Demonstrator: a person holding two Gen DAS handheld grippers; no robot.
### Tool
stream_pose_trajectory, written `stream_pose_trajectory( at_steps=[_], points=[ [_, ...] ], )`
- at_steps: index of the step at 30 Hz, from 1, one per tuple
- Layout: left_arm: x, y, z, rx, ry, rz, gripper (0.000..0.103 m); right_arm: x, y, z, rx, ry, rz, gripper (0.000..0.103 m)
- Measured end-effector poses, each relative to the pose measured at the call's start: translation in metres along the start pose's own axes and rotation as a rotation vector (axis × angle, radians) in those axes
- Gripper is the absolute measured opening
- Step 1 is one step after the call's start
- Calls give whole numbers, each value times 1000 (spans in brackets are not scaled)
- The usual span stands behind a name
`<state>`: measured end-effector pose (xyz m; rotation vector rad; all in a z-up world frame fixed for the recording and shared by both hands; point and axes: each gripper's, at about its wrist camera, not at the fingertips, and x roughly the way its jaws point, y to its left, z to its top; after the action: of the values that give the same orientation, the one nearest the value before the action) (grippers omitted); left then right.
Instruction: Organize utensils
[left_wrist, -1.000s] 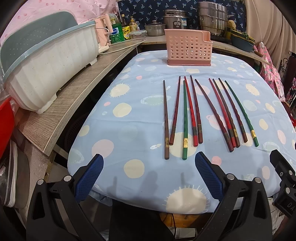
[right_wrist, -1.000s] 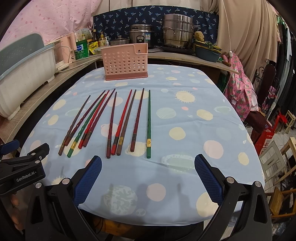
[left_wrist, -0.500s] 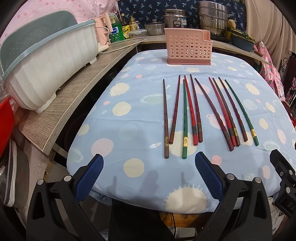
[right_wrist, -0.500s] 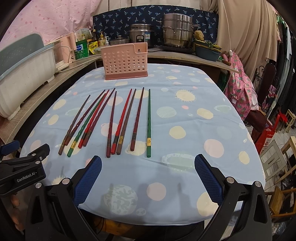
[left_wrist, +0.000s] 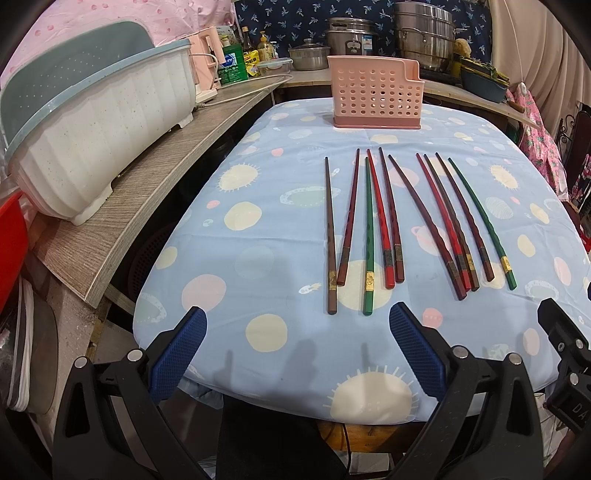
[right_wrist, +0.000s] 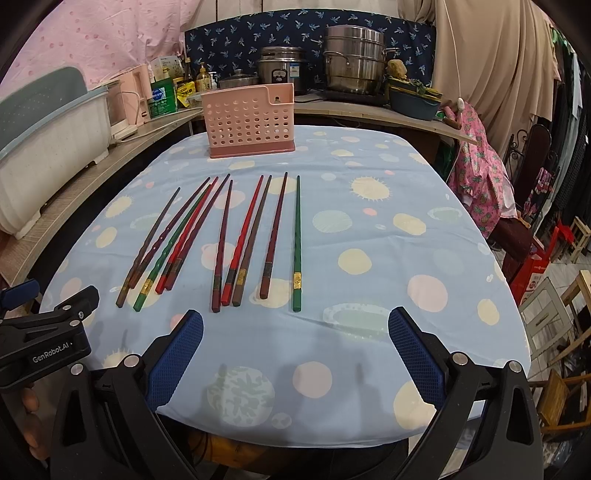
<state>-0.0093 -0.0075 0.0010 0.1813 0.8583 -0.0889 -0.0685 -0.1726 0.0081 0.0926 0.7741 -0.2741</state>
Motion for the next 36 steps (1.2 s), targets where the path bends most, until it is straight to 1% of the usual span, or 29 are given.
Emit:
stream_pose_trajectory(
  at_steps=[7, 36],
  points=[
    [0, 0, 0, 0, 1, 0, 95, 2, -1, -4, 5, 1, 0, 96],
    [0, -1, -2, -1, 3, 2, 95, 2, -2, -4, 7, 4, 2, 96]
  ],
)
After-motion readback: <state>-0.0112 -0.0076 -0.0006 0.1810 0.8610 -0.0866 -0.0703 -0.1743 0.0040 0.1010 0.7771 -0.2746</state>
